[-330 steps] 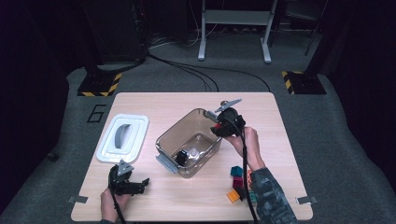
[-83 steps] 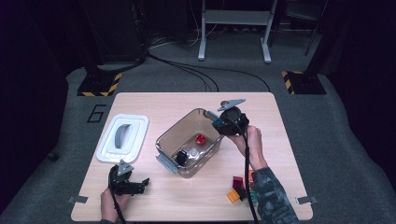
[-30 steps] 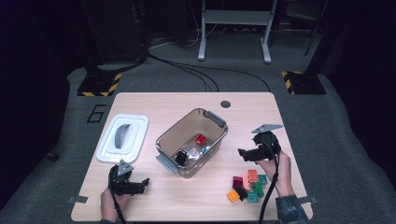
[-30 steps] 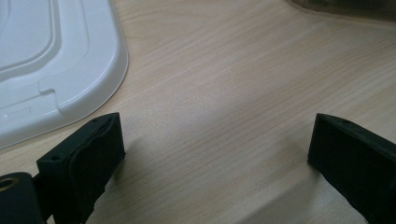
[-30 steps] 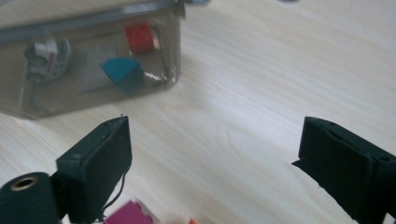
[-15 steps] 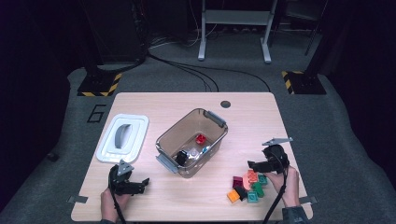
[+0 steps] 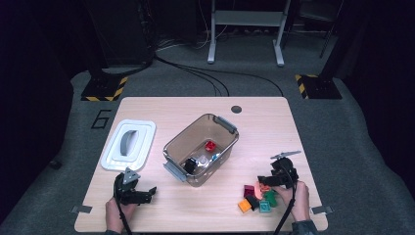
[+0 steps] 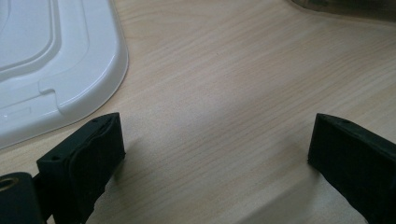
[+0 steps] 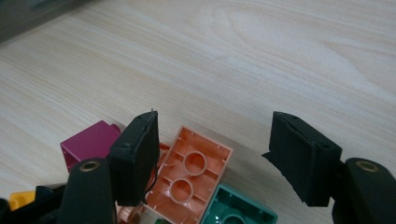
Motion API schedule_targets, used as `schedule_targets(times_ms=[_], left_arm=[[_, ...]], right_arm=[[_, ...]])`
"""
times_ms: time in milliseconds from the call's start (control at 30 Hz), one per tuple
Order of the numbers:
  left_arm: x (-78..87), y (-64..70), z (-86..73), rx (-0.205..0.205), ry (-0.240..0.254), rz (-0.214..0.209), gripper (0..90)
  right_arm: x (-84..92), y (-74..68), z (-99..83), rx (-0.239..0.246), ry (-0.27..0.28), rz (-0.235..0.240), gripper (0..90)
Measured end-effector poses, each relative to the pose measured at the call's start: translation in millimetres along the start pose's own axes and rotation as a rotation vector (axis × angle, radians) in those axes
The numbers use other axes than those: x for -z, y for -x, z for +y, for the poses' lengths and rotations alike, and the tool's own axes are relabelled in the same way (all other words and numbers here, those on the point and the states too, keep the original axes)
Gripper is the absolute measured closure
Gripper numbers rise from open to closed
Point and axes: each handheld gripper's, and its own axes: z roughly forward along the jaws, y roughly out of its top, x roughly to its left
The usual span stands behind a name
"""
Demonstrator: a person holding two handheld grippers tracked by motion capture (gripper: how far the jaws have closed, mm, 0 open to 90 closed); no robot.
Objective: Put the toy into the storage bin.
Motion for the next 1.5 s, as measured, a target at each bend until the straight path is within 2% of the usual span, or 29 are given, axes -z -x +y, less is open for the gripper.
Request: schedule_targets(times_ms=[100,333,433,567,800,867,1200,1500], left_arm=[[0.0,0.0,0.0,0.0,0.0,0.0,3.5],[0.0,0.0,0.0,0.0,0.0,0.0,3.4],[0.0,0.0,0.0,0.0,0.0,0.0,3.5],[0.0,0.0,0.0,0.0,0.0,0.0,3.4],[0.0,0.0,0.0,0.001,0.0,0.0,3.5],[0.0,0.0,0.0,0.0,0.0,0.0,3.4],[0.0,-0.1,0.0,0.0,0.0,0.0,3.5],[0.0,0.0,0.0,0.001,0.0,0.0,3.5]], right_arm=[[-1.1,0.6,-0.6,-0.012,-0.016,-0.01,37.0],[-1.7,-0.8,0.4,-0.032,-0.045,0.02,40.6],[-6.6,-2.8,1.5,-0.021,-0.068,0.02,43.5],[-10.5,-4.6,2.8,-0.02,-0.076,0.025,51.7],[-10.2,-6.6,6.5,-0.01,-0.084,0.013,54.5],[-9.1,-6.4,8.3,-0.01,-0.071,0.014,56.6],[-12.8,-14.2,23.2,0.06,-0.012,-0.011,57.0],[-7.5,-19.0,34.7,0.077,0.048,-0.008,57.1]])
